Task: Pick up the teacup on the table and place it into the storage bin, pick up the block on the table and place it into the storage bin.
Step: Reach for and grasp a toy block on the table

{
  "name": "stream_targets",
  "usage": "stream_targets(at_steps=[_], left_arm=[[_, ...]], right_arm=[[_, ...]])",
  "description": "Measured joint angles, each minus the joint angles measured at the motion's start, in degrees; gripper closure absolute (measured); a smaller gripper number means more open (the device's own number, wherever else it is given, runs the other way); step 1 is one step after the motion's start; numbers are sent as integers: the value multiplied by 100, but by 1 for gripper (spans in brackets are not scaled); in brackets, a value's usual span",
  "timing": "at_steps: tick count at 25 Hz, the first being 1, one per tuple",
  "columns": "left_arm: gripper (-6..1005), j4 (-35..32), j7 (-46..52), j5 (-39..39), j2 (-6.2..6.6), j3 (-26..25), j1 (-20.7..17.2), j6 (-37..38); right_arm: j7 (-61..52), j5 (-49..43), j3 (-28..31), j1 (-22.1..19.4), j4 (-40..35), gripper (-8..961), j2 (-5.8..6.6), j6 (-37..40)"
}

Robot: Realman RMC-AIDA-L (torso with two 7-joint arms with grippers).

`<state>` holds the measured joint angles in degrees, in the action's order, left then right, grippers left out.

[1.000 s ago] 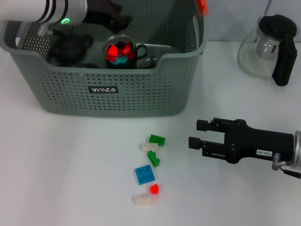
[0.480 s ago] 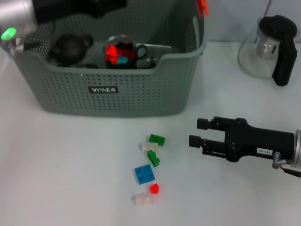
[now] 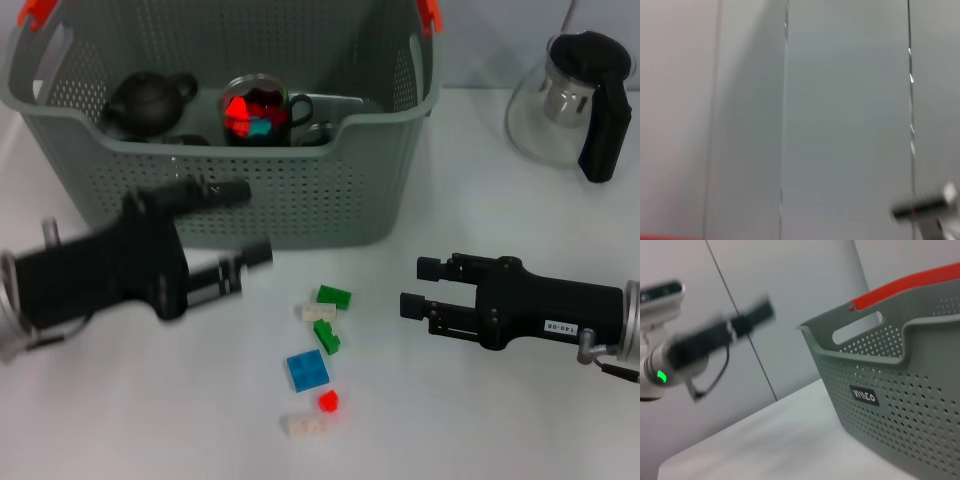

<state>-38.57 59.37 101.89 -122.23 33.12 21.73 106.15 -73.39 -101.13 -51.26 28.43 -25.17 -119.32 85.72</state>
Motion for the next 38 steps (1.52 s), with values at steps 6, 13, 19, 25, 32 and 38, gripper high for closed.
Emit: stream_targets(at_steps=[6, 13, 19, 25, 32, 38], left_arm=[[375, 32, -415, 1497, -118, -11, -206, -384], [376, 602, -1189, 2205, -185, 31, -66, -1355], [377, 1010, -1624, 2188, -205, 59, 109, -2057], [376, 1227, -1791, 2245, -216, 65, 291, -2368], [377, 1322, -1799, 2259, -213, 225, 395, -2657], [388, 1434, -1812, 2245, -214, 300, 454, -2794]], right_arm=[[0, -4, 2, -44, 4, 278, -3, 13], [0, -4, 2, -48, 12, 278, -3, 0], [-6, -4, 2, -48, 13, 278, -3, -3], [-19, -4, 8, -47, 13, 278, -1, -11], [-59, -3, 11, -47, 13, 278, 15, -11], [-74, -4, 11, -47, 12, 279, 24, -12]])
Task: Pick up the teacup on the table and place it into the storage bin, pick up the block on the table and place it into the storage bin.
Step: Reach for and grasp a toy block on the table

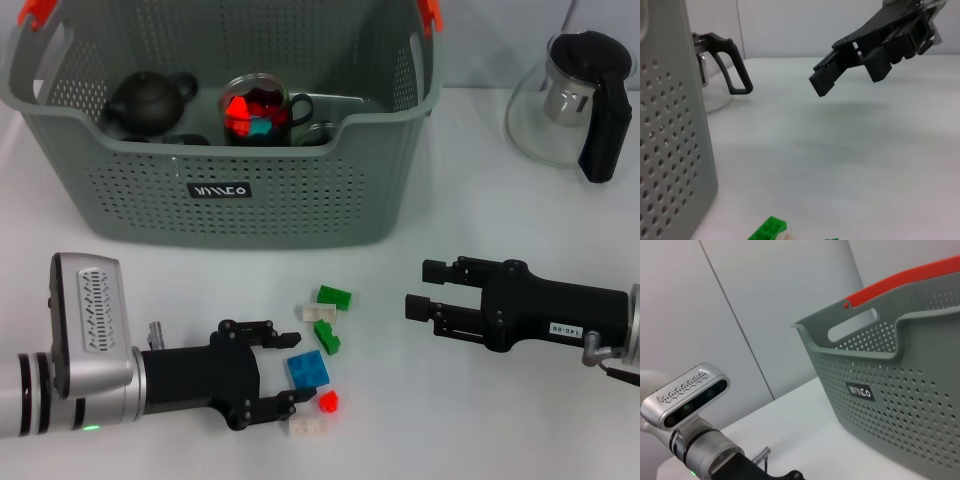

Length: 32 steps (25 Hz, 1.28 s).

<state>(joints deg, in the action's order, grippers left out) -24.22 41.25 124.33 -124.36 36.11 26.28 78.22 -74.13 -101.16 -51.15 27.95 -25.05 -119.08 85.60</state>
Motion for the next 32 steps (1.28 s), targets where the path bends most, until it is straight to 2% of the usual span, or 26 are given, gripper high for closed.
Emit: stream_targets(at_steps=[18, 29, 32], left_arm=[[420, 76, 42, 26, 0, 2, 53, -141], [574, 23, 523, 26, 23, 136, 150, -257], [585, 20, 527, 20, 15, 220, 152, -290]], right_arm=[[3, 0, -9, 0, 0, 279, 0, 0], [-61, 0, -20, 0, 0, 279, 15, 0], [-66, 0, -18, -5, 0, 279, 17, 0]])
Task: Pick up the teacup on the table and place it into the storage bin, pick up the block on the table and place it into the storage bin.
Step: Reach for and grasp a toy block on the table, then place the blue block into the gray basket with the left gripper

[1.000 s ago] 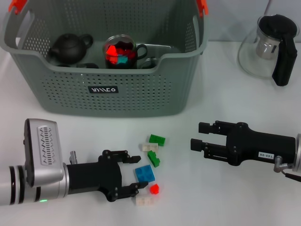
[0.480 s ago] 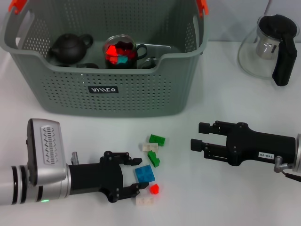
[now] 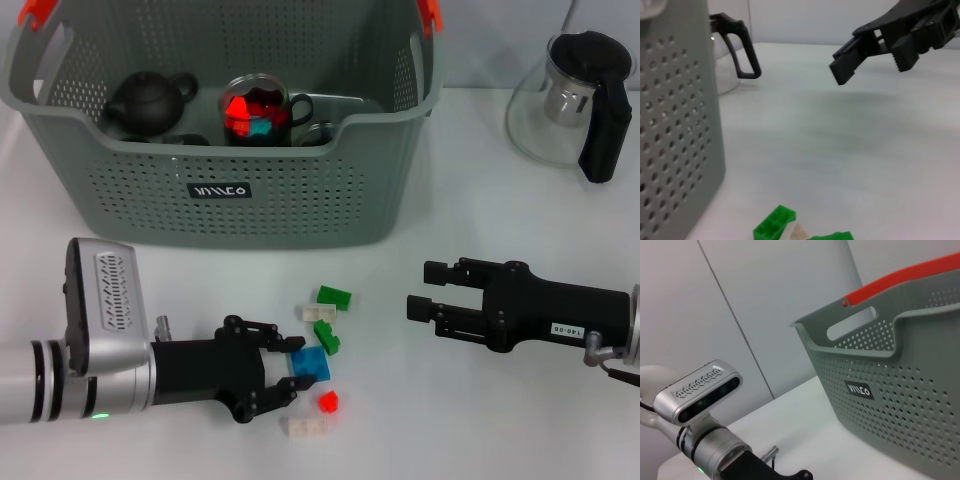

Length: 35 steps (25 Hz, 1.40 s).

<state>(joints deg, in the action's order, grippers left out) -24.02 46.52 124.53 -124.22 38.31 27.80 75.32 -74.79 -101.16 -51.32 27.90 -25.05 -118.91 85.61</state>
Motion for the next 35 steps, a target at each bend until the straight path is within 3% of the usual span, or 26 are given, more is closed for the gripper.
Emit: stream_targets(at_steps=[5, 12, 19, 26, 35], left_arm=[[602, -34, 26, -18, 2, -8, -26, 70], [602, -598, 433, -35, 68, -309, -189, 668], [601, -802, 720, 3, 416, -800, -137, 2040], [601, -1064, 950, -100, 648, -1470, 124, 3880], [600, -1048, 1438, -1676, 797, -1627, 663, 4099]], right_arm=[[-2, 0, 7, -8, 0, 279, 4, 0], [-6, 0, 8, -14, 0, 279, 9, -3], [-8, 0, 9, -12, 0, 278, 17, -3], [-10, 0, 9, -13, 0, 278, 16, 4], [-7, 0, 0, 8, -4, 280, 12, -2]])
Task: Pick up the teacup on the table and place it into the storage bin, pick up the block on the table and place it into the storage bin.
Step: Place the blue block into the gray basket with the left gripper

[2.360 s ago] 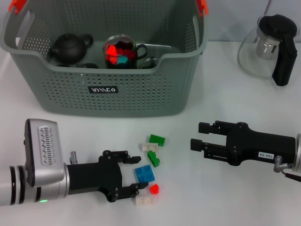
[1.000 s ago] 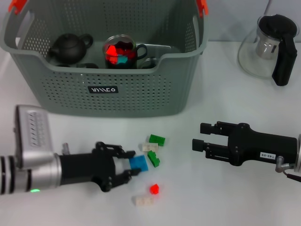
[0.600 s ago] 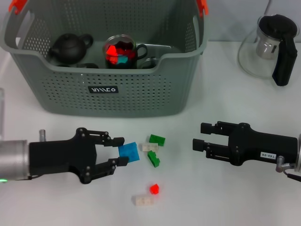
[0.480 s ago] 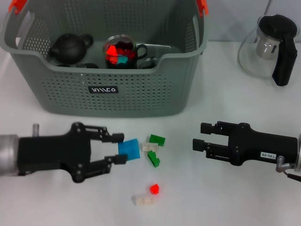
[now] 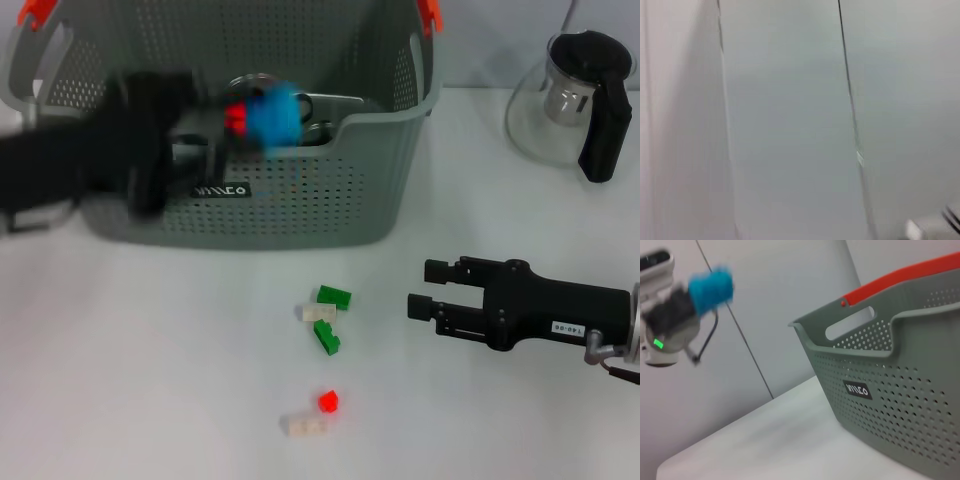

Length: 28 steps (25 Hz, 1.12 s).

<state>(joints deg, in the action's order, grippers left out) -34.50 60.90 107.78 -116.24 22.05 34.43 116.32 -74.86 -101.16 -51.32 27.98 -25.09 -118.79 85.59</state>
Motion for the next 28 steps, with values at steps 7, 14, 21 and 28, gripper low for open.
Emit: stream_targets(at_steps=[7, 14, 21, 28], left_arm=[[620, -91, 280, -796, -181, -14, 528, -1574], [661, -709, 541, -658, -391, 1111, 643, -4136], [696, -1743, 2736, 833, -316, 2976, 594, -5759], [810, -2297, 3621, 1849, -520, 3193, 656, -6117]], right_arm=[[23, 0, -26, 40, 1, 279, -27, -28], [23, 0, 4, 51, 0, 279, -38, -28], [23, 8, 15, 61, -12, 280, -31, -27], [47, 24, 18, 54, -13, 280, -30, -26]])
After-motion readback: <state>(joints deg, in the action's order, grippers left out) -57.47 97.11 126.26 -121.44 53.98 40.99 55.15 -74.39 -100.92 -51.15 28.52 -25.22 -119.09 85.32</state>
